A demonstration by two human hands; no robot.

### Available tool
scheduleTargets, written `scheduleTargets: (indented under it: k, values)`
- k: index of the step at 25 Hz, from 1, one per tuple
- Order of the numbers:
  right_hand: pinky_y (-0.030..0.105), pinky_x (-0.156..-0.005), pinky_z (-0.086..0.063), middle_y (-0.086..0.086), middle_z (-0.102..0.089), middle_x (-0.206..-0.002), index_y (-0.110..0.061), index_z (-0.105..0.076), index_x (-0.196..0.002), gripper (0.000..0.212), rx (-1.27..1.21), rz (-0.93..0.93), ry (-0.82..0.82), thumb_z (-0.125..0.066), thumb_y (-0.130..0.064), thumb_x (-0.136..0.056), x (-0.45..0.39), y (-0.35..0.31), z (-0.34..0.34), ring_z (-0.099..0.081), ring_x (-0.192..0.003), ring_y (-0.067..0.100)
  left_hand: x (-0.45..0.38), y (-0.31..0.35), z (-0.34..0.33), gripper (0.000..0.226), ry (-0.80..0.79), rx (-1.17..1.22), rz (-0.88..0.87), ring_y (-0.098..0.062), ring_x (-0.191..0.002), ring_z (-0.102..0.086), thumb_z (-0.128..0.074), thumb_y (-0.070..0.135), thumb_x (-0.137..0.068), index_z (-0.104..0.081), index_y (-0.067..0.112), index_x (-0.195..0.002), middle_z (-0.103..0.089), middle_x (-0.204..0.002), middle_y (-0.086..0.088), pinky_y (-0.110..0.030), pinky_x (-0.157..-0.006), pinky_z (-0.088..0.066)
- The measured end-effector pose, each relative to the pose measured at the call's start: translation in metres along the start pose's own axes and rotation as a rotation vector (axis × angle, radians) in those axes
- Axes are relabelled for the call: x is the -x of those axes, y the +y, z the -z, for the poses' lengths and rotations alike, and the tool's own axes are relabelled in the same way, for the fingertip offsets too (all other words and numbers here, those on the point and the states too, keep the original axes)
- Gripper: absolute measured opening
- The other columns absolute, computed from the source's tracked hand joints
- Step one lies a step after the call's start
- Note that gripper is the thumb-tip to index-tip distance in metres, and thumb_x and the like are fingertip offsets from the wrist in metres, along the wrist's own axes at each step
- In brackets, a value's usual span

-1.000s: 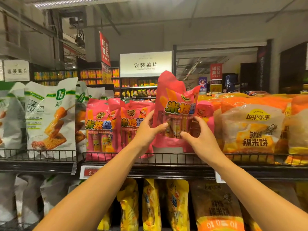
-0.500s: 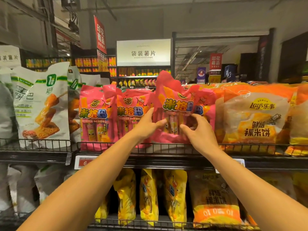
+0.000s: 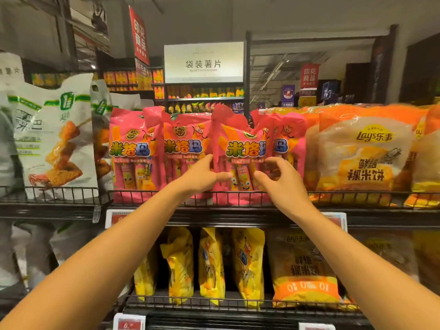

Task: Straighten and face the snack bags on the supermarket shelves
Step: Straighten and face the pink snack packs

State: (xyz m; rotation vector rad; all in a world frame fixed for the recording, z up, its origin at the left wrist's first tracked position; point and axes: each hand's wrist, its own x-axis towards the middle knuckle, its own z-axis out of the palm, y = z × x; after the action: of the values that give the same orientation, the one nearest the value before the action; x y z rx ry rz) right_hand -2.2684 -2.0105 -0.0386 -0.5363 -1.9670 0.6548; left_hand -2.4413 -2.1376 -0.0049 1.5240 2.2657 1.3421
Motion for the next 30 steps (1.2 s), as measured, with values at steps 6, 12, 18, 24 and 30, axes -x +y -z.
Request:
scheduleTargets:
  k: [6, 12, 18, 24, 30]
  values:
    - [0.027, -0.099, -0.044, -0.013, -0.054, -0.124, -0.023, -0.054, -0.135, 0.043, -0.122, 0.051, -0.040, -0.066, -0.032, -0.095, 0.012, 0.003, 0.005, -0.051, -0.114, 0.005, 0.031, -0.010, -0.003, 0.071, 0.158, 0.117, -0.069, -0.016, -0.126, -0.052, -0.068, 0.034, -0.090, -0.033, 0.016, -0.150, -0.050, -0.143, -0.003, -0.035, -0.104, -0.044]
    - [0.015, -0.096, -0.045, -0.013, -0.063, -0.121, -0.030, -0.058, -0.127, 0.034, -0.319, 0.104, -0.037, -0.067, -0.023, -0.094, 0.048, 0.012, 0.012, -0.057, -0.114, -0.001, 0.079, -0.017, -0.016, 0.048, 0.305, 0.437, -0.162, -0.005, -0.120, -0.058, -0.064, 0.018, -0.094, -0.047, 0.017, -0.139, -0.062, -0.130, 0.004, -0.023, -0.099, -0.048]
    - [0.014, -0.093, -0.047, -0.020, -0.067, -0.110, -0.040, -0.061, -0.113, 0.032, -0.469, 0.084, -0.035, -0.066, -0.014, -0.094, 0.105, 0.059, 0.003, -0.061, -0.110, 0.002, 0.138, -0.053, -0.078, 0.039, 0.230, 0.694, -0.070, -0.016, -0.118, -0.063, -0.063, 0.027, -0.089, -0.055, 0.023, -0.127, -0.069, -0.124, 0.002, -0.031, -0.097, -0.051]
    - [0.026, -0.093, -0.051, -0.008, -0.060, -0.112, -0.026, -0.058, -0.115, 0.026, -0.415, 0.091, 0.104, -0.063, -0.015, -0.092, 0.148, 0.109, -0.031, -0.060, -0.107, 0.012, 0.165, -0.093, -0.143, 0.031, 0.339, 0.764, 0.225, -0.016, -0.110, -0.068, -0.071, 0.027, -0.085, -0.061, 0.024, -0.115, -0.074, -0.111, 0.002, -0.026, -0.088, -0.054]
    - [0.033, -0.097, -0.044, -0.012, -0.039, -0.144, -0.029, -0.032, -0.146, 0.073, -0.366, -0.438, -0.163, -0.073, -0.043, -0.087, 0.168, 0.141, -0.072, -0.046, -0.127, 0.014, 0.179, -0.130, -0.154, 0.017, 0.308, 0.754, 0.389, -0.019, -0.106, -0.069, -0.057, 0.019, -0.097, -0.064, 0.021, -0.113, -0.075, -0.110, 0.000, -0.029, -0.084, -0.057]
